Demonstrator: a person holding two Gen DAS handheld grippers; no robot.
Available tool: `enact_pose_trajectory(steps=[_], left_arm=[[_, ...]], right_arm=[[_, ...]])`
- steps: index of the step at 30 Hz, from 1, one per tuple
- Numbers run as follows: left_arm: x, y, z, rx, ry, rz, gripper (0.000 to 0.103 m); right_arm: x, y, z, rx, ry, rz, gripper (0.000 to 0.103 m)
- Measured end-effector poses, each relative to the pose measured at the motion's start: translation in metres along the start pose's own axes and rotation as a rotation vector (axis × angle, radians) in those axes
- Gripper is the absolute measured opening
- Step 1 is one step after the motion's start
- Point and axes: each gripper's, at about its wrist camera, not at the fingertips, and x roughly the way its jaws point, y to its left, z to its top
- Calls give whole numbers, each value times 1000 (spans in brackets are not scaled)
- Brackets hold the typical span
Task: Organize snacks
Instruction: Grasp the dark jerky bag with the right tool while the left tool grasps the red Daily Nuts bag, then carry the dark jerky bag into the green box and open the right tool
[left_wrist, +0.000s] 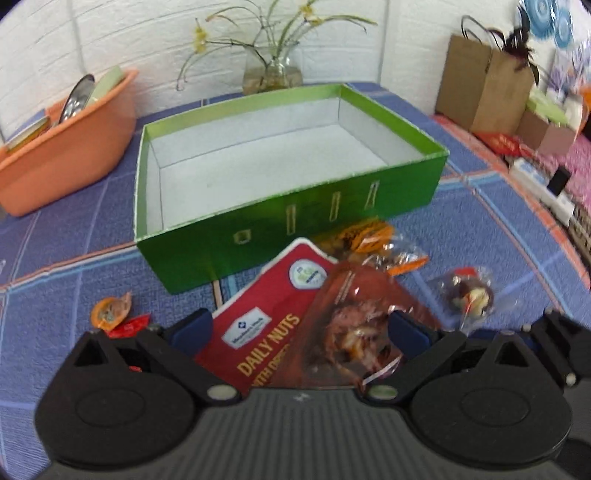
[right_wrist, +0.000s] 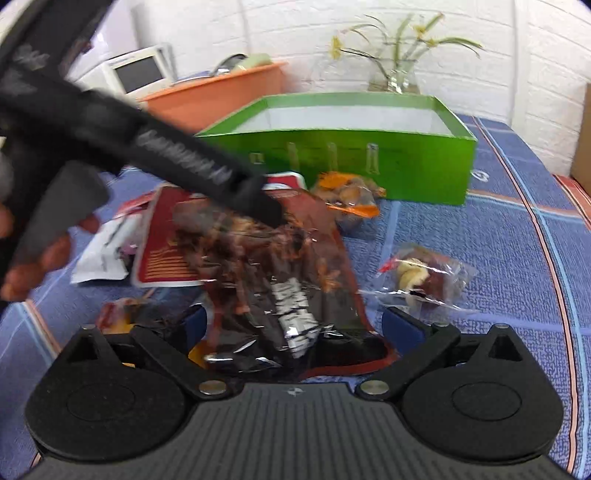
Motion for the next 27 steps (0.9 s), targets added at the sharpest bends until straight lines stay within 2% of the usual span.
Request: enact_pose_trajectory(steps=[1,2,3,5,8,10,11,12,14,15,20,27], left_arm=[[-4,0,-1,-6,10,-25,100],[-10,5,1,-25,37,-89,100],[-7,4,6,-46,11,-132,100],[-12,7,9,-91,15,-237,100],[-6,2,8,-62,14,-201,100],[-4,6,7,-65,10,-203,91],[-4,10,7,-92,12,-217,82],[-3,14,7,-109,9,-223,51],[-7,22,6,-149,9,-229,24],[-10,25,5,-163,14,-249,20],[-23,26,-3,-162,-5,-290,16],[-53,23,-21,-175,-77,-354,15]], right_arm=[[0,-1,-1,-5,-13,-14,103],[0,-1,-2,-13,-13,-20,103],[1,0,-3,-31,-15,-26,103],[1,1,-2,-53,-10,-23,103],[2,1,0,-88,4,-13,103],[1,0,0,-99,-1,-9,103],[-1,1,0,-104,-7,-12,103],[-2,0,0,-104,-10,-17,103],[-4,4,-1,-102,-8,-20,103],[-3,6,0,-102,-7,-25,103],[-13,20,-8,-145,-43,-65,103],[-41,29,-15,-174,-112,-93,103]])
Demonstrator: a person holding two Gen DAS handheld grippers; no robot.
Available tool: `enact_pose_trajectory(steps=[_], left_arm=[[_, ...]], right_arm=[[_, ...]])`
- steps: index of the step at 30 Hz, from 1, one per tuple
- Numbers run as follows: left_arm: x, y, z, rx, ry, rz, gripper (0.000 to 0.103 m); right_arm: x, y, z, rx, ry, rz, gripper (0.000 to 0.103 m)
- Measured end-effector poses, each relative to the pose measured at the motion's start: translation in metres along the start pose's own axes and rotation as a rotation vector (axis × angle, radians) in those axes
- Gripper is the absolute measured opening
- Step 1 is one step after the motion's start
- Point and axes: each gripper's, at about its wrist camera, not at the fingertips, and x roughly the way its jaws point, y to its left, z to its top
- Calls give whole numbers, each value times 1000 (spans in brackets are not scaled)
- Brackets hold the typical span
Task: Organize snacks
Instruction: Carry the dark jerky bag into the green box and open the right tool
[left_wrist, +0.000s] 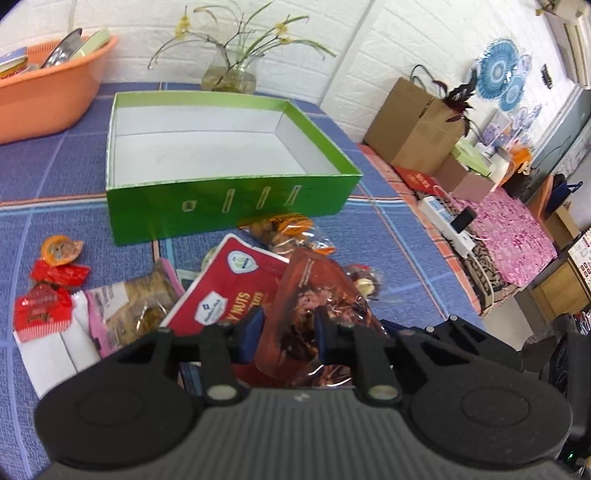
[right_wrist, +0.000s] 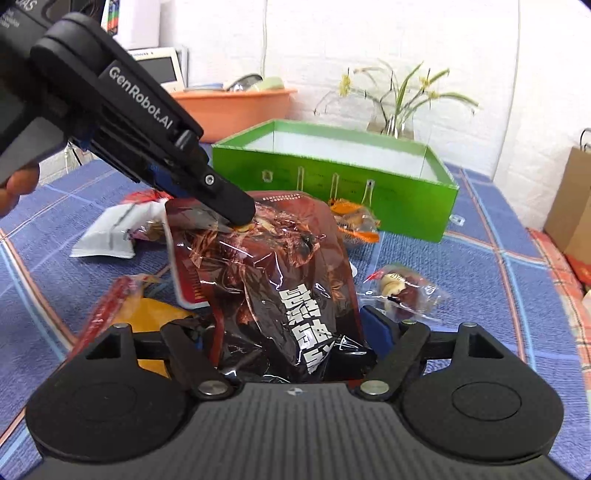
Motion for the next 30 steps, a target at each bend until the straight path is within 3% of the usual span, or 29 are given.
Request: enact_pose_trajectory(steps=[9,16,24,30], left_arm=[[-34,-6,0,10,-95,-29,15],[-58,-4,22,31,-204,25,15],[-59,18,79,22,-338,103,15],[-23,48,129,-6,-328,133,15]], right_arm=[[-18,7,14,-37,-85,-27,103],[-6,11,55,-124,-139,-35,103],[38,-6,115,-169,-211,-50,103],[90,-24,146,-215,-190,-57,103]])
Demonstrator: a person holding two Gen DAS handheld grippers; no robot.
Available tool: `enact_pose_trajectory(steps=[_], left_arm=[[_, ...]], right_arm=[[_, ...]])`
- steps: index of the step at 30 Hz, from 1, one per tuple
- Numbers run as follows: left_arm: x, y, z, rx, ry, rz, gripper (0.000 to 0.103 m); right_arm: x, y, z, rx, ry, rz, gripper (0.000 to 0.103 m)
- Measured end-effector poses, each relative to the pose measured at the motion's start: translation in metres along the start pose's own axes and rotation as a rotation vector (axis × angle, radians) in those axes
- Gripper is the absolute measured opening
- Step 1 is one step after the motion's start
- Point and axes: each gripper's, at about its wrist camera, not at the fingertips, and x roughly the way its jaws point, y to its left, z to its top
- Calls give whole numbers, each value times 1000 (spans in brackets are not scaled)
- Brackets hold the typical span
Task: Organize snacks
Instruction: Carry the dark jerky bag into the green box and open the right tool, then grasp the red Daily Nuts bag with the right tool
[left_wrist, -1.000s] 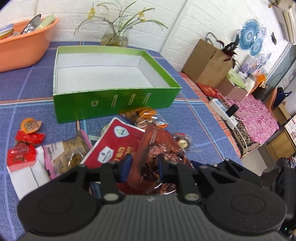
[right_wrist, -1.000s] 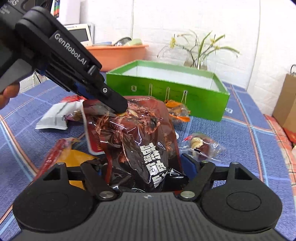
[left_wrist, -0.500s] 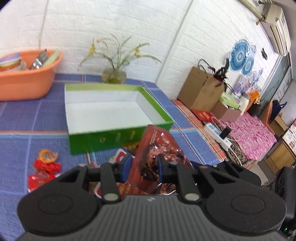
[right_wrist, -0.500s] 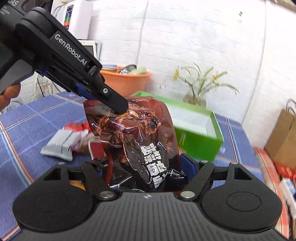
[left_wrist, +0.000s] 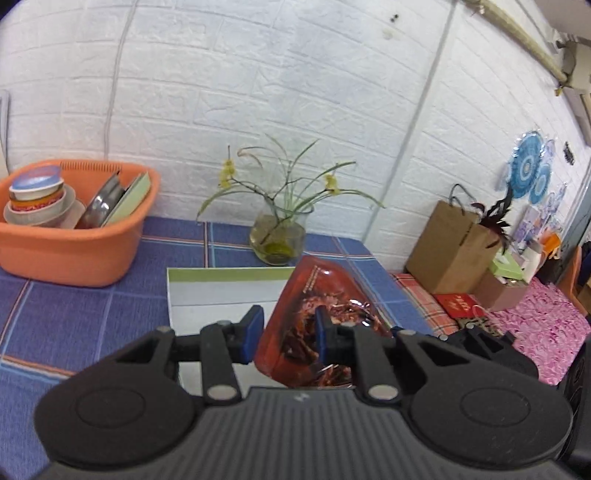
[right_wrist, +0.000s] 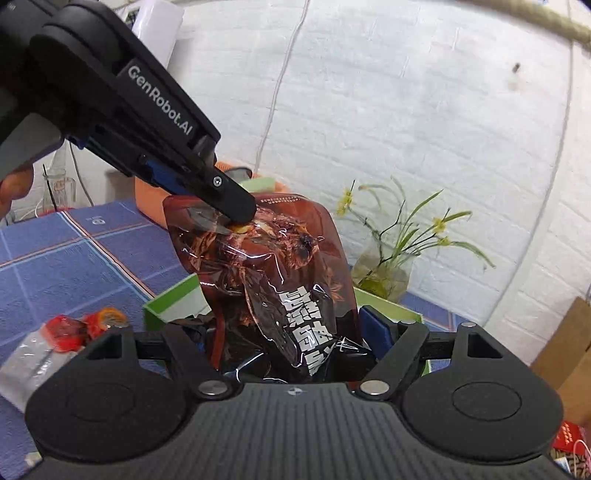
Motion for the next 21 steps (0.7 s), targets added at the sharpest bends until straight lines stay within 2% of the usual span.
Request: enact_pose_trajectory(steps=[4,8,12,16,18,21], left_arm=[[47,15,-5,-18,36,62,16],[74,20,-9,24,39,131,17],[88,19,-13,65,29,203,19],[100,20,-20,111,56,260,20],[102,22,-24,119,60,281,39],[89,21,-26,142,20,316,57]], right_arm=[[46,-12,-4,-14,57,40,103],[77,-21,-11,13,92,82,103],[88,-14,-13,33,102,110,103],[90,-6,-17,59,84,116,103],[84,-6,-17,71,61,114,103],[67,-11,-12,79,0,104,103]])
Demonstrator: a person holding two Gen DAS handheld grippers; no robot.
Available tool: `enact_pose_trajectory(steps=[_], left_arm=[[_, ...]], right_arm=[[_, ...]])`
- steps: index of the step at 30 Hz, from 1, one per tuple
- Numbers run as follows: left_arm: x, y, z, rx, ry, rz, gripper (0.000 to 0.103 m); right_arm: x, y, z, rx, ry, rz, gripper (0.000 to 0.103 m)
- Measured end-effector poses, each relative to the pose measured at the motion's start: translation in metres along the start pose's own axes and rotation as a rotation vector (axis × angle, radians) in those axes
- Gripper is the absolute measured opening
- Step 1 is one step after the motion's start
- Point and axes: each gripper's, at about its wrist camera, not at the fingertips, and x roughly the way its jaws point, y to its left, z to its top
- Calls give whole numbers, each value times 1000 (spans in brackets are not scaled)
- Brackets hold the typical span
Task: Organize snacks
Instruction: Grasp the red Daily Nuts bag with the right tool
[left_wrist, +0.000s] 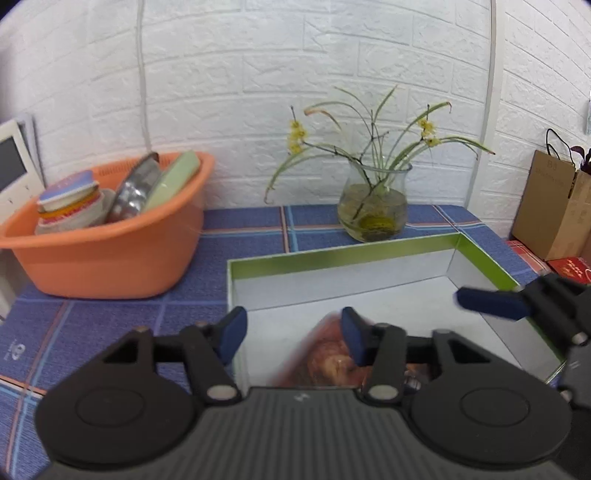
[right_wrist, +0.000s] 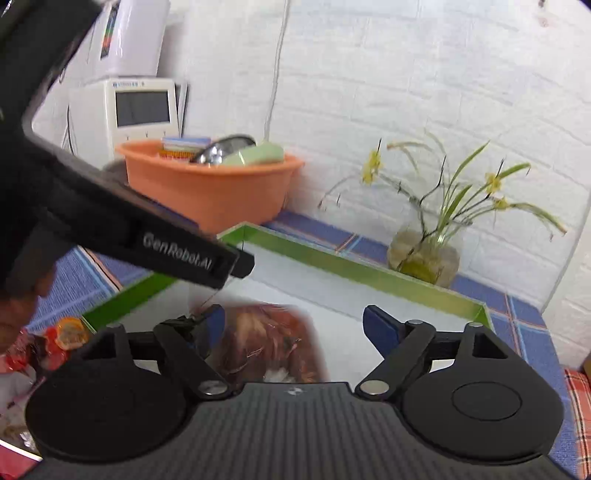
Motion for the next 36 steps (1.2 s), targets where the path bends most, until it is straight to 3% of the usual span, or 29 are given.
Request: enact_pose_trajectory(steps=[7,9,12,15,18,22,23,27,29,32,36], left_arm=[[-72,5,-10,15,-119,70,72],[-101,6,-23,6,-142,52,90],[-139,5,-48,-12,-164,-46,92],[-156,1,-72,-55,-125,-164,97],[-153,-7,-86,-91,-29,-277,97],[-147,-13,-97,-132,81,-310,97],[-149,-10,-102,-154,99,-330,97],[-164,-3,-122,-196,134,-344,97],[-164,1,-129,-226,147,-371,97],[-149,-3,-131,-253,178,-376,97],[-124,-6,-137,-294,238,-392,97]], right_arm=[[-85,-11,-2,187,-164,-101,103],[-115,-9,-12,256,-184,-98,103],[-154,-7,-36,412,-203,-67,103],[-176,-4,-64,559,-153,-54,103],[-175,-3,-87,712,-30,55,103],[-166,-7,-115,924,53,155,103],[-166,-6,-120,944,67,155,93],[-156,-4,-131,1038,101,164,90],[-150,-3,-134,1058,109,130,81],[-138,-6,-139,1096,124,91,76],[-119,-9,-146,1157,136,115,69]])
